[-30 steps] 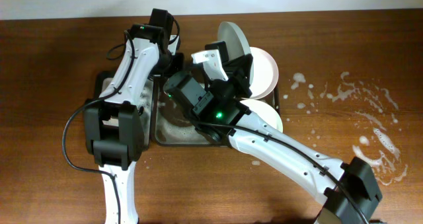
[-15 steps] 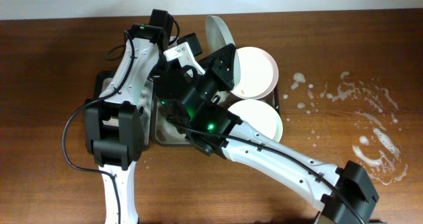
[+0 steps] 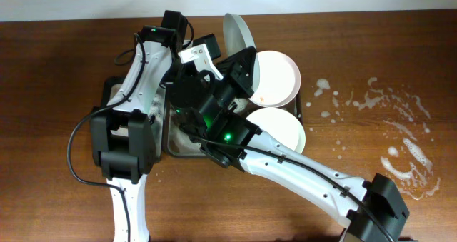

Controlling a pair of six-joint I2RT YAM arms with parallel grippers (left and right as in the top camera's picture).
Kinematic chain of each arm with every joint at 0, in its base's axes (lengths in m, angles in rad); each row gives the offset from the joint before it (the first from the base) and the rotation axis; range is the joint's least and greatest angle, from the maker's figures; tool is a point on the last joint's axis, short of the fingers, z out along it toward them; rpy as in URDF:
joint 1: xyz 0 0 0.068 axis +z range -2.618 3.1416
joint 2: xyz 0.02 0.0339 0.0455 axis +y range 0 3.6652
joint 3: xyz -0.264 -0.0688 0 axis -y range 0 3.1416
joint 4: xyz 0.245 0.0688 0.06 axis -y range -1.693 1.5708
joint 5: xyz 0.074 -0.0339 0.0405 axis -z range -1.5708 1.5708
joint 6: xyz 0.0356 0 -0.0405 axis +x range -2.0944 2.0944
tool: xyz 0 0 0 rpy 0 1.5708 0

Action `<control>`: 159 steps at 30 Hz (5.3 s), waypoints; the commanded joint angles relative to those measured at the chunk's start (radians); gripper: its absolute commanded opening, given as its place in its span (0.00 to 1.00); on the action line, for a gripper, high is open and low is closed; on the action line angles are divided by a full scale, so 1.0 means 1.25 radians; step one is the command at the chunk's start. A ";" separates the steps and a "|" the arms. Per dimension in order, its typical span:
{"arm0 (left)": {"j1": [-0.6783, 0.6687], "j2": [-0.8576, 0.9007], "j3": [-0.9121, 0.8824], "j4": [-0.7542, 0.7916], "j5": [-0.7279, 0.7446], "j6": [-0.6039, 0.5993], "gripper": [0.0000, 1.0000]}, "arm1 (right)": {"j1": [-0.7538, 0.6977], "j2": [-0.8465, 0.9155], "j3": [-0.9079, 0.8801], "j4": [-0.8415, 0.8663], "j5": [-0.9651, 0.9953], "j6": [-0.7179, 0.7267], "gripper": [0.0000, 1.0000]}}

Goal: Clean dirty plates on tray and stack at the side
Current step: 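Lift the pale blue plate with right gripper and tilt it upright, then carry the plate right and set it on the table, release, then grasp the white streaked plate rim with right gripper, pull it center, then scrub the white plate with the sponge in left gripper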

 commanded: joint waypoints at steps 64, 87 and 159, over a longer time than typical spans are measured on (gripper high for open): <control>0.003 0.000 0.008 -0.012 0.002 -0.010 0.01 | -0.667 0.006 -0.331 -0.757 -1.423 0.722 0.39; 0.016 0.000 0.008 -0.020 0.003 -0.010 0.01 | -0.322 0.144 -0.188 -0.600 -1.343 1.156 0.04; -0.145 0.010 -0.035 0.136 -0.692 -0.052 0.01 | -0.398 0.273 -0.121 -0.571 -1.385 1.120 0.04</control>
